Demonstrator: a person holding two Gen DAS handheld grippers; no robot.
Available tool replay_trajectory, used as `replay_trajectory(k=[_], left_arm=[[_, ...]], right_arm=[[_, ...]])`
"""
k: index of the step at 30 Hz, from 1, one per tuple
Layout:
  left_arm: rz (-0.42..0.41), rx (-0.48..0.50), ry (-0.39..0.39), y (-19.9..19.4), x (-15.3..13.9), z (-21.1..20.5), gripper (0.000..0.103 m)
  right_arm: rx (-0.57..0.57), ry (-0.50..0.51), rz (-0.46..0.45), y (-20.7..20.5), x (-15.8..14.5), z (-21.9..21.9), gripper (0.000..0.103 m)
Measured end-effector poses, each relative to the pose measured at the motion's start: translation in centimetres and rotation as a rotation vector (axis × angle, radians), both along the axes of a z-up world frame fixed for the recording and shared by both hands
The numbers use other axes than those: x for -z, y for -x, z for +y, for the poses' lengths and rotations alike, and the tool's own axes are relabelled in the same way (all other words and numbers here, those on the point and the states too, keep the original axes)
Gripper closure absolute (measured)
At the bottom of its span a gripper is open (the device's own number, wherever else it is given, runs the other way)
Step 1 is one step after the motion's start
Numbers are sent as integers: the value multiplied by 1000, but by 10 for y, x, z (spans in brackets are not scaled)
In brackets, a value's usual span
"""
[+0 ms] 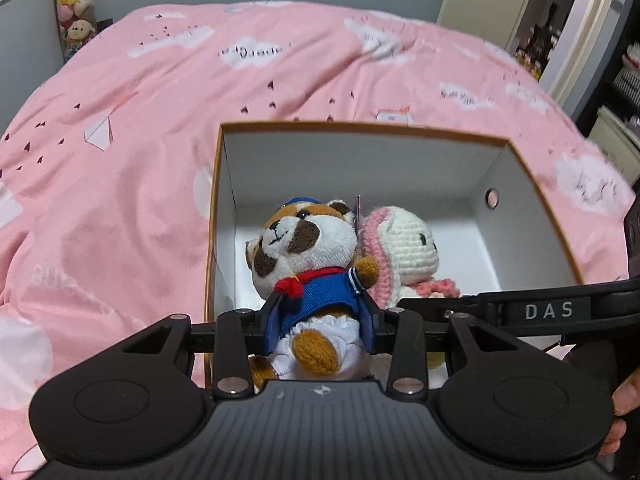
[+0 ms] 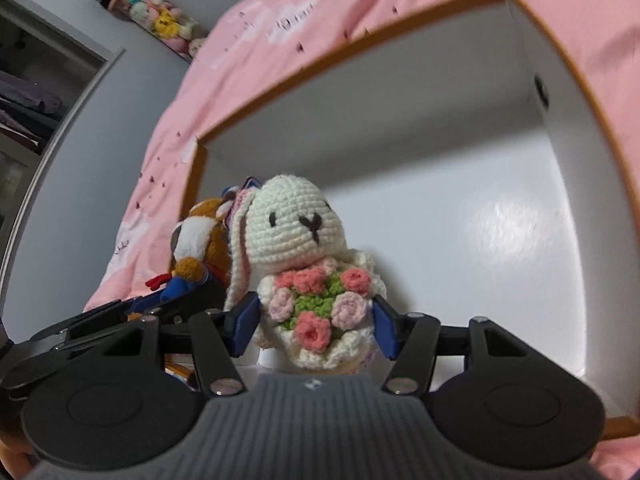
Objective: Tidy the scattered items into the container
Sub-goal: 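Lift the raccoon with the left tool while the right tool carries the bunny over the box, then lower the raccoon into the box and open the left tool while the right releases the bunny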
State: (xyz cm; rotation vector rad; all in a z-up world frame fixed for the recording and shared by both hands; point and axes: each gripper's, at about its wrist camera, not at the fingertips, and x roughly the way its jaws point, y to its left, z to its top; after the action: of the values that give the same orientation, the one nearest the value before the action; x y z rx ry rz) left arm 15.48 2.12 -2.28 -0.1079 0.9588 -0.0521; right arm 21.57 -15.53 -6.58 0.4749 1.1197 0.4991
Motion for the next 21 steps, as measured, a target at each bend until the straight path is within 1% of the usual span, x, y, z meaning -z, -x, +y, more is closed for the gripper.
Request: replay_trajectory(k=[3,6,9,12,17,19,21], left_arm=[[23,2,-68,-5,9,-3,60],[81,-5,-72,-11,19,0,59],[104,14,-110,-13,23,-2,59],[130,32,-118,-14,23,-1,59],[141,62,-131,-13,20,-3,54],[147,85,-158,-10,21,-6,53],[142,100,-166,-9,21,-9,52]], right_arm=[[-8,1,39,-5,10,5,41],[-21,9,76,-4,18,8,40],[-24,23,112,-9,28,9,37],[-30,9,141,-12,31,7,36],[-40,8,150,-11,30,5,32],[-55,14,142,-13,28,8,32],[-72,27,121,-12,23,10,30]])
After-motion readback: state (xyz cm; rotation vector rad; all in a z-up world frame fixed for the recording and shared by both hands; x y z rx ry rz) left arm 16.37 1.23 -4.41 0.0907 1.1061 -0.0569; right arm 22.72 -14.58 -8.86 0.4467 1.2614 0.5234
